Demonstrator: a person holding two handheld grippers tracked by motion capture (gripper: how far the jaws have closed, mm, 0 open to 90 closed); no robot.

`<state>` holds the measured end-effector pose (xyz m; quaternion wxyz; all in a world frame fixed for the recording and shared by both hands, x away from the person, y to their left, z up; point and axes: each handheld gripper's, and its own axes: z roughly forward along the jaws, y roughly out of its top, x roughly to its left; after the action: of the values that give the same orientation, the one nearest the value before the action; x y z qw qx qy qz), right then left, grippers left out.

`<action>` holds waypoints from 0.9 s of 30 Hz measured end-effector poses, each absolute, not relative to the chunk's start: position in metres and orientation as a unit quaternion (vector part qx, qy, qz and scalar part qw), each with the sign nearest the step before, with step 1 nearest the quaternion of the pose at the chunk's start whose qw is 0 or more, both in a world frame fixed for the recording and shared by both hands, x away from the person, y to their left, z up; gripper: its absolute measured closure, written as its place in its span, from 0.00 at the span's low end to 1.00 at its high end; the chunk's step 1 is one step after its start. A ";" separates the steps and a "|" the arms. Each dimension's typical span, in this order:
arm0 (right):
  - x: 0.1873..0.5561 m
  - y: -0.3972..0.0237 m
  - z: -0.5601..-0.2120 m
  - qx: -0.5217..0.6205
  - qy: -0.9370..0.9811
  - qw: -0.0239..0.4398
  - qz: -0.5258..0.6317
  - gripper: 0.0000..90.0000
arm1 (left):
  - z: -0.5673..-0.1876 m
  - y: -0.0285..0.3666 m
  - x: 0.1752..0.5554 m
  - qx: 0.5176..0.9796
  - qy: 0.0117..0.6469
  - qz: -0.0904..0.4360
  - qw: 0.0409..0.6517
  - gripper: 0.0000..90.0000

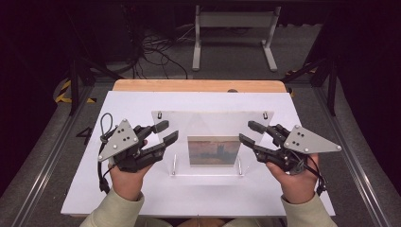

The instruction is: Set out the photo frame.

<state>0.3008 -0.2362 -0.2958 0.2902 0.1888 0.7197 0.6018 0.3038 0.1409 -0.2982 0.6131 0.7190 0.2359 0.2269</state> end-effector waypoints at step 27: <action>0.326 -0.240 -0.320 0.245 0.727 0.294 0.570 0.47 | -0.325 0.144 0.335 0.734 0.270 0.194 0.592 0.48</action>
<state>0.3262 -0.2397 -0.3199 0.2944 0.2455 0.7268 0.5699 0.3346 0.1440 -0.3252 0.5925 0.7340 0.2697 0.1938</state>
